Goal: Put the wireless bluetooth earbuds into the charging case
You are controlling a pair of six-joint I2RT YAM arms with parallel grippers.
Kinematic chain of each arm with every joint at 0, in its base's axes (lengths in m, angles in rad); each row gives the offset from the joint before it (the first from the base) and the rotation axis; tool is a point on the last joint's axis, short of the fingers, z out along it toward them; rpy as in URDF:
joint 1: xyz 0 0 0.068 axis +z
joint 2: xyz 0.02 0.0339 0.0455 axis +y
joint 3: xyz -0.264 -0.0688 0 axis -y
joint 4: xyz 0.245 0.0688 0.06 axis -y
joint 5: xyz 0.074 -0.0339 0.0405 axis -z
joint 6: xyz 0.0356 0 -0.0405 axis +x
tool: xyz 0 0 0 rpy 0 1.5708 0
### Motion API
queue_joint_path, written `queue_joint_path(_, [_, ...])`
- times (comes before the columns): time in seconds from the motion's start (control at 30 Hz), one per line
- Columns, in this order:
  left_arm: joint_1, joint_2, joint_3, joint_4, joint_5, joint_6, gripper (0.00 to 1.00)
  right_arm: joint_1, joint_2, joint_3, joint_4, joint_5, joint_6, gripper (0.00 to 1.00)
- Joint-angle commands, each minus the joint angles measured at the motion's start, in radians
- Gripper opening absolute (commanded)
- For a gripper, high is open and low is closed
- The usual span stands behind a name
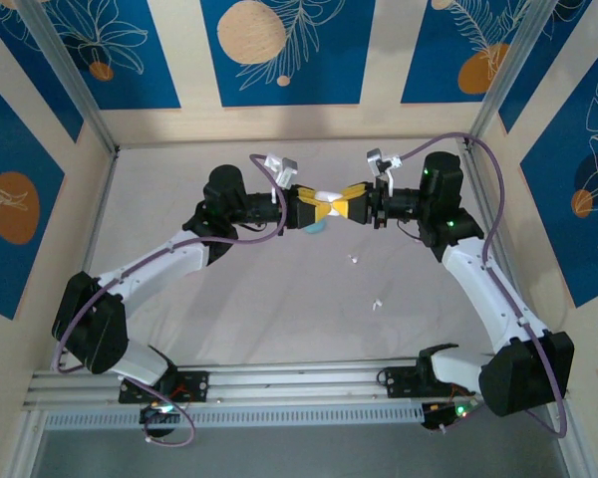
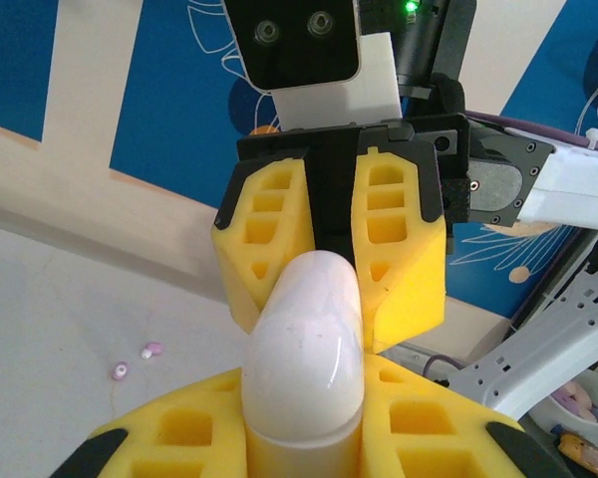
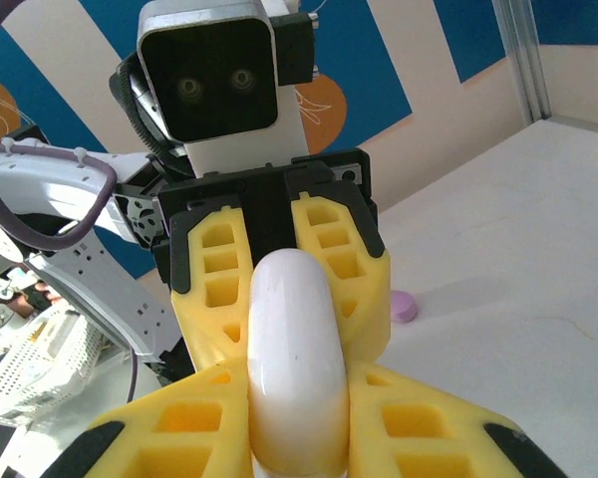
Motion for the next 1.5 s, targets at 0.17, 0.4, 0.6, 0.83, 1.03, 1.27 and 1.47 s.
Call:
queue_joint_path(0.17, [-0.033, -0.076, 0.008, -0.056, 0.023, 0.192, 0.18, -0.024, 0.04, 0.054, -0.056, 0.109, 0.117, 0.3])
queue_joint_path(0.4, [-0.043, -0.099, -0.034, -0.04, -0.026, 0.269, 0.17, -0.025, 0.058, 0.074, -0.08, 0.103, 0.147, 0.38])
queue_joint_path(0.6, [-0.049, -0.109, -0.064, -0.019, -0.09, 0.316, 0.16, -0.025, 0.055, 0.092, -0.109, 0.079, 0.152, 0.46])
queue_joint_path(0.83, [-0.049, -0.135, -0.13, 0.012, -0.238, 0.379, 0.17, -0.021, -0.02, 0.12, -0.18, 0.049, 0.162, 0.55])
queue_joint_path(1.03, [-0.048, -0.156, -0.18, 0.043, -0.314, 0.428, 0.17, -0.041, -0.14, 0.086, -0.353, 0.335, 0.105, 0.6])
queue_joint_path(1.27, [-0.049, -0.184, -0.217, 0.06, -0.386, 0.455, 0.16, -0.171, -0.104, 0.041, -0.706, 0.657, 0.25, 0.51])
queue_joint_path(1.47, [-0.049, -0.195, -0.235, 0.082, -0.402, 0.427, 0.16, -0.222, -0.013, -0.053, -0.825, 0.575, 0.25, 0.44])
